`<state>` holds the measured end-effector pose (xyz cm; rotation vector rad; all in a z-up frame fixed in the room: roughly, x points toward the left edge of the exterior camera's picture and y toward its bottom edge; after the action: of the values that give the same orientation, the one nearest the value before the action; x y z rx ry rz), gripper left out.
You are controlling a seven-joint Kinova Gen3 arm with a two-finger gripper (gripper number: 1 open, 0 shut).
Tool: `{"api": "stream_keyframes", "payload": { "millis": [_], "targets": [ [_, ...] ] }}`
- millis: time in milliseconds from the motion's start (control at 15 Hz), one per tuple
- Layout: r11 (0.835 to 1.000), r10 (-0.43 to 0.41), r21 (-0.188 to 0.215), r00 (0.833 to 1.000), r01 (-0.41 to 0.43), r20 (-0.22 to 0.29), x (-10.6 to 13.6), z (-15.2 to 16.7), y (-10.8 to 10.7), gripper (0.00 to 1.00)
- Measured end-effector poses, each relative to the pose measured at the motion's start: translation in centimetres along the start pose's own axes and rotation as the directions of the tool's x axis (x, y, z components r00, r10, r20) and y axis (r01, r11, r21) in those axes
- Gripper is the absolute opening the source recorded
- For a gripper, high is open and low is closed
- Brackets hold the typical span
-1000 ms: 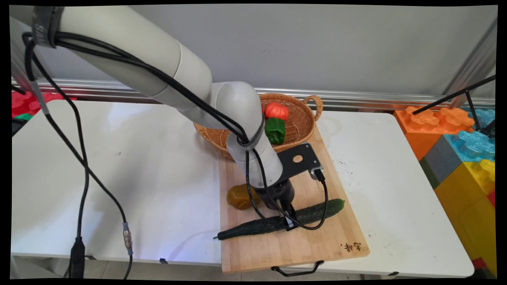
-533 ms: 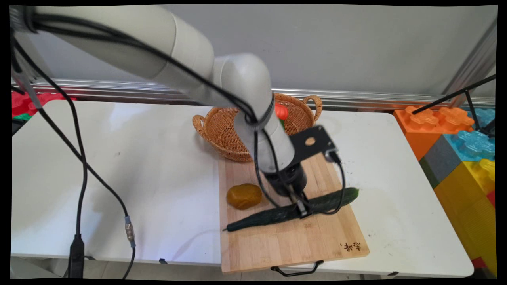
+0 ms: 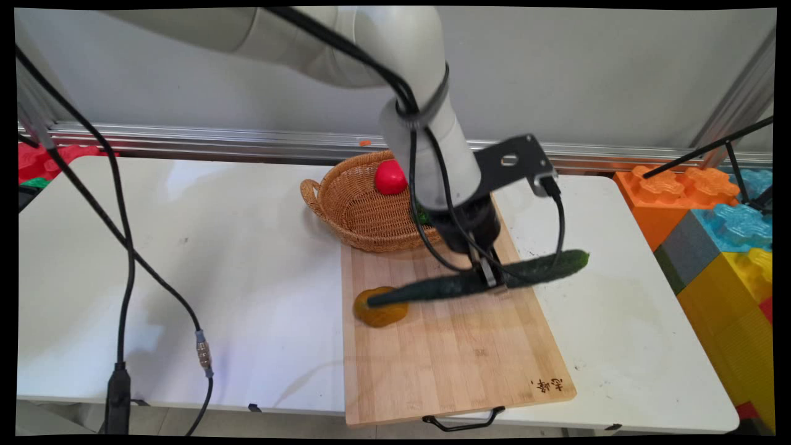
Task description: Place the picked object in the vegetable basket
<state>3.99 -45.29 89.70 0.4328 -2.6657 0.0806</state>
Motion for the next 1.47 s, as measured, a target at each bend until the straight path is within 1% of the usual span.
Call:
{"api": "stream_keyframes", "payload": {
  "millis": [133, 267, 333, 467, 600, 800, 933, 1133, 1200, 1333, 1467],
  "targets": [
    [0.998, 0.062, 0.019, 0.998, -0.061, -0.002, 0.2, -0.5, -1.4, 0.00],
    [0.990, 0.132, 0.048, 0.991, -0.131, 0.002, 0.1, -0.7, -3.1, 0.00],
    [0.986, 0.154, 0.058, 0.988, -0.154, 0.005, 0.0, -0.7, -3.7, 0.00],
    [0.971, 0.221, 0.090, 0.975, -0.222, 0.019, -0.3, -0.7, -5.6, 0.00],
    [0.950, 0.284, 0.125, 0.958, -0.287, 0.041, -0.7, -0.7, -7.6, 0.00],
    [0.918, 0.351, 0.169, 0.933, -0.359, 0.079, -1.4, -0.6, -10.0, 0.00],
    [0.902, 0.372, 0.192, 0.922, -0.386, 0.105, -2.1, -0.5, -11.4, 0.00],
    [0.893, 0.378, 0.208, 0.915, -0.400, 0.138, -3.3, -0.4, -12.8, 0.00],
    [0.892, 0.377, 0.209, 0.914, -0.401, 0.148, -3.7, -0.3, -13.2, 0.00],
    [0.894, 0.367, 0.209, 0.915, -0.396, 0.166, -4.7, 0.0, -13.9, 0.00],
    [0.901, 0.350, 0.206, 0.919, -0.383, 0.181, -5.7, 0.3, -14.4, 0.00]
  ]
}}
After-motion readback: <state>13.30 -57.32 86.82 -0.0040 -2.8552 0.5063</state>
